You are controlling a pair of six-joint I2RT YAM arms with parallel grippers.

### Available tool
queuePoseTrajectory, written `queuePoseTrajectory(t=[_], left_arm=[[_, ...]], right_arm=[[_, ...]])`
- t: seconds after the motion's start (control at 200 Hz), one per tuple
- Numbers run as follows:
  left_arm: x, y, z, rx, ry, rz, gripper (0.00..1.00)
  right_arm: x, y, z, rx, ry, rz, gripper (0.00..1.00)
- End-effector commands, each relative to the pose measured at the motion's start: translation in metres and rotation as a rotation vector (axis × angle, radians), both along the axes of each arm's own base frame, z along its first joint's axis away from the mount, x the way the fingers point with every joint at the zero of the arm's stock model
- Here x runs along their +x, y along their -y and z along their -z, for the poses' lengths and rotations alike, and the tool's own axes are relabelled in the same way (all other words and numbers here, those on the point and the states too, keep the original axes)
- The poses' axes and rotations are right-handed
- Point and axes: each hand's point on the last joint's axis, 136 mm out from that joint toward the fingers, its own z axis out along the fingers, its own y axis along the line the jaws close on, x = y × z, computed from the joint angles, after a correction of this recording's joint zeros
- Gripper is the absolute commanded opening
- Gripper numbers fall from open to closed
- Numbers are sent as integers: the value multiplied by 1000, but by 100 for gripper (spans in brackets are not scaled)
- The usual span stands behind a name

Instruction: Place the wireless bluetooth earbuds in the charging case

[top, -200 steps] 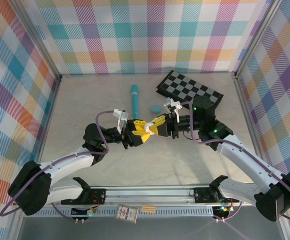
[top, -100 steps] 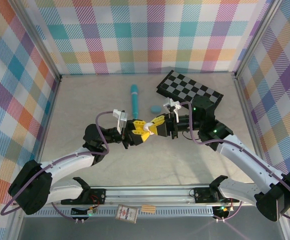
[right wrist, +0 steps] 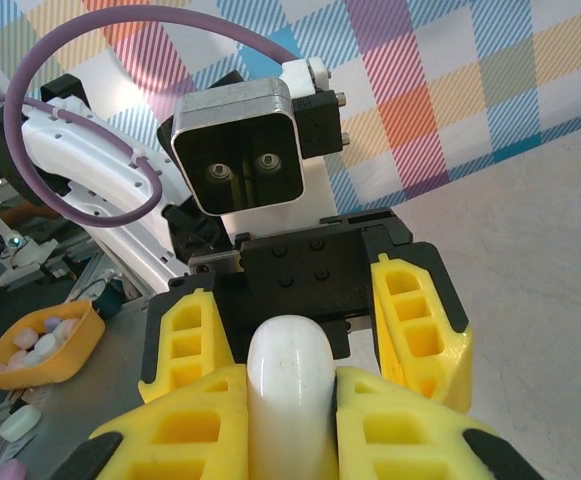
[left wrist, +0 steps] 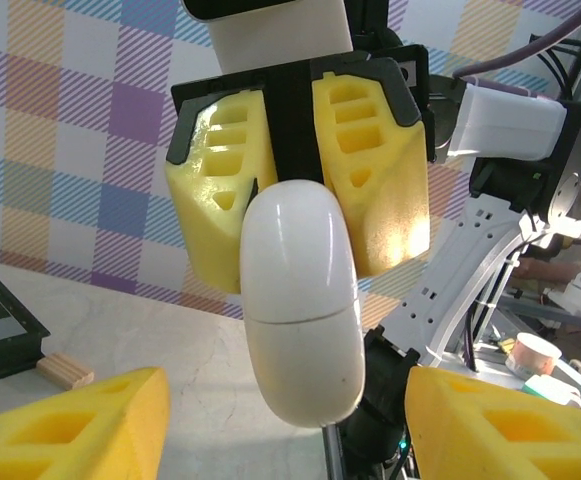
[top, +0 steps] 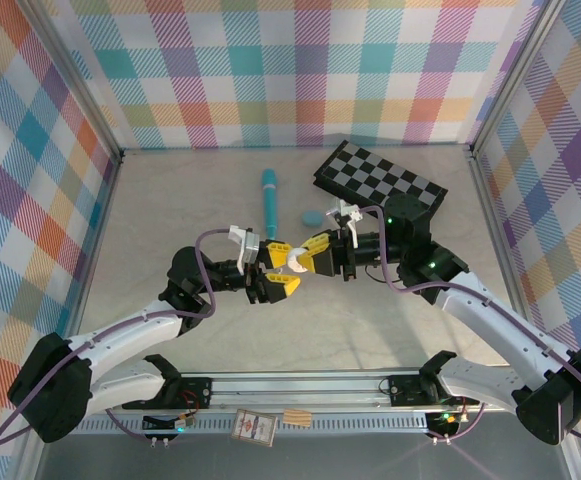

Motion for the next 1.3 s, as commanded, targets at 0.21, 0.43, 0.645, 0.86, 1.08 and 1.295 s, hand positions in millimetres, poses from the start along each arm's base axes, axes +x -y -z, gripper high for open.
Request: queuePoseTrajectory(t=[0.21,0.43,0.645,0.86,1.08,1.295], left_arm=[[-1,3,-19,-64,3,31,44],[-4,3,-23,-72,2,45,39],[-4,4,-22,-67,3,53,16],[-9,3,-19,-56,53,67,0],[-17,3,-11,-33,105,97,0],[-9,0,8,40,207,6,0]], right_arm=[[-2,-6,-9,21,48,-35,11],[2,-9,-3,10,40,-35,11],[2,-9,-2,7,44,-36,11],[17,-6,3,-34,49,64,36],[52,-3,4,-67,-4,223,63],[50,-3,-15,-17,1,201,79]])
